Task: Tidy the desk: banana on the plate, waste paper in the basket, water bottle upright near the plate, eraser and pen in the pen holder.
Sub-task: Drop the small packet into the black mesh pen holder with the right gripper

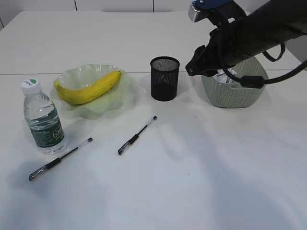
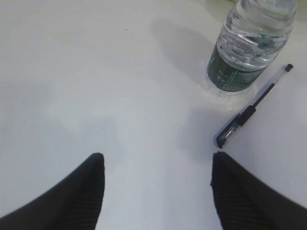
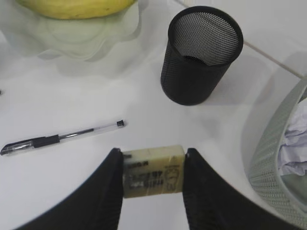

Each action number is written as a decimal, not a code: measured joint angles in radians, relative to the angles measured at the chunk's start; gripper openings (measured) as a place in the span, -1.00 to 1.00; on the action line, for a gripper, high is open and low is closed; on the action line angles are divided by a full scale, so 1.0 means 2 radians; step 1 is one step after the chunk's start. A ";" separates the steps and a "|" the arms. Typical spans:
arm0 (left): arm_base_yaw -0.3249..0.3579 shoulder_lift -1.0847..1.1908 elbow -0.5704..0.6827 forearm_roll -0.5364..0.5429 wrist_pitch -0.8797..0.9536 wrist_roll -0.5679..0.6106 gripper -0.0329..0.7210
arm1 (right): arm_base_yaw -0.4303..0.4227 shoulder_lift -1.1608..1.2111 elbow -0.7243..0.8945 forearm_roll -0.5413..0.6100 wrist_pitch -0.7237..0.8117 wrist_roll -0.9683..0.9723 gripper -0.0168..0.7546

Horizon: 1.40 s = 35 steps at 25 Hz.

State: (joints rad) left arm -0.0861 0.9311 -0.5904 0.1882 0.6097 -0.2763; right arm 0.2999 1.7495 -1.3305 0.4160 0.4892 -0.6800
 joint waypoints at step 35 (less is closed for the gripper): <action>0.000 0.000 0.000 0.006 0.001 0.000 0.38 | 0.013 0.128 -0.089 0.023 -0.137 -0.011 -0.24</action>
State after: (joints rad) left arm -0.0861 0.9318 -0.5904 0.2004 0.6113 -0.2763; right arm 0.3268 2.0051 -1.5080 0.4617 0.2156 -0.7027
